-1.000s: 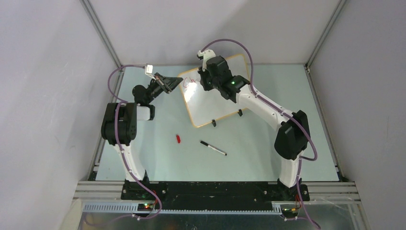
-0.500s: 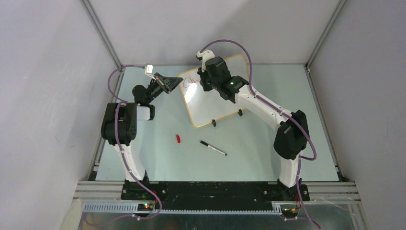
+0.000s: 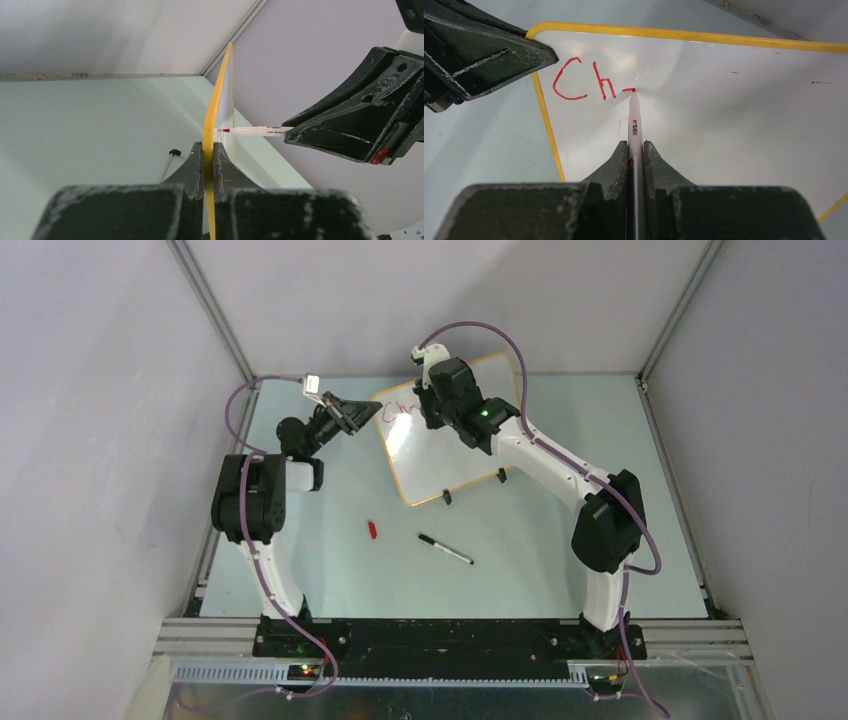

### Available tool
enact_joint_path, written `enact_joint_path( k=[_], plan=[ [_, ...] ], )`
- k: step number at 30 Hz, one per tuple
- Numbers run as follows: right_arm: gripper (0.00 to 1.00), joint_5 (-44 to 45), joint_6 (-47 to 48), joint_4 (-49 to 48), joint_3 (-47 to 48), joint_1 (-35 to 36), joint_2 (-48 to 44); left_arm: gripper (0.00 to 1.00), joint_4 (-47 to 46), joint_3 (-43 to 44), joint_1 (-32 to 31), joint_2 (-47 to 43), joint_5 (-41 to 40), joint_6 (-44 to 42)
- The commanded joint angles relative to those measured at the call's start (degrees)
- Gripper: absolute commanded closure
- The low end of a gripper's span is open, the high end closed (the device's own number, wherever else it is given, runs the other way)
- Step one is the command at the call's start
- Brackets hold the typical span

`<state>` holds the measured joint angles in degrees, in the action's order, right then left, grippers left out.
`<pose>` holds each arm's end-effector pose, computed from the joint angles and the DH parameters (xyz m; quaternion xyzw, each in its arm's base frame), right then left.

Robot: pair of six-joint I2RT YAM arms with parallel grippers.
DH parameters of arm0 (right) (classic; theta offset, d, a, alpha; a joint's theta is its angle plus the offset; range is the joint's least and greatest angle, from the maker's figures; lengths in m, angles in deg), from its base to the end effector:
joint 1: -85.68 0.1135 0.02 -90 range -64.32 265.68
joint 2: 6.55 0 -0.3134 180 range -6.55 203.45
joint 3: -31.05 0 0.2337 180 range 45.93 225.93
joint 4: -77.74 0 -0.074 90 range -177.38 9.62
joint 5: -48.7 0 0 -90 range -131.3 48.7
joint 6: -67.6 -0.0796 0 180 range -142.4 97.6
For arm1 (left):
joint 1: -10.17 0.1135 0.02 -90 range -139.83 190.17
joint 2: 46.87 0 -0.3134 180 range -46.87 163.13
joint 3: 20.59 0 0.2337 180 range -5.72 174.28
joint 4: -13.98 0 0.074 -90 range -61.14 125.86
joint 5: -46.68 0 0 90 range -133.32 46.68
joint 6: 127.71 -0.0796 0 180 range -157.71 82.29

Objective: Write a sentence on the whiteboard

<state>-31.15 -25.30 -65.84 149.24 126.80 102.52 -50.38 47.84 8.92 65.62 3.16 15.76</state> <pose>0.3772 0.3107 0.3769 -0.2350 0.8188 0.1242 0.5088 0.4273 -0.0671 0.2852 0.0597 0.6140 -0.5468 0.5661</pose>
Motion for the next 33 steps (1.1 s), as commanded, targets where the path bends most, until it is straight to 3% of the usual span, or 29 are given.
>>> enact_joint_path(
  k=[1, 33],
  plan=[
    [1.0, 2.5, 0.7, -0.9, 2.2, -0.4, 0.0, 1.0, -1.1, -0.4, -1.4, -2.2, 3.1, -5.8],
    [1.0, -2.0, 1.1, 1.1, 6.4, -0.8, 3.1, 1.0, -0.9, -0.2, -1.7, -2.4, 3.2, -6.1]
  ],
)
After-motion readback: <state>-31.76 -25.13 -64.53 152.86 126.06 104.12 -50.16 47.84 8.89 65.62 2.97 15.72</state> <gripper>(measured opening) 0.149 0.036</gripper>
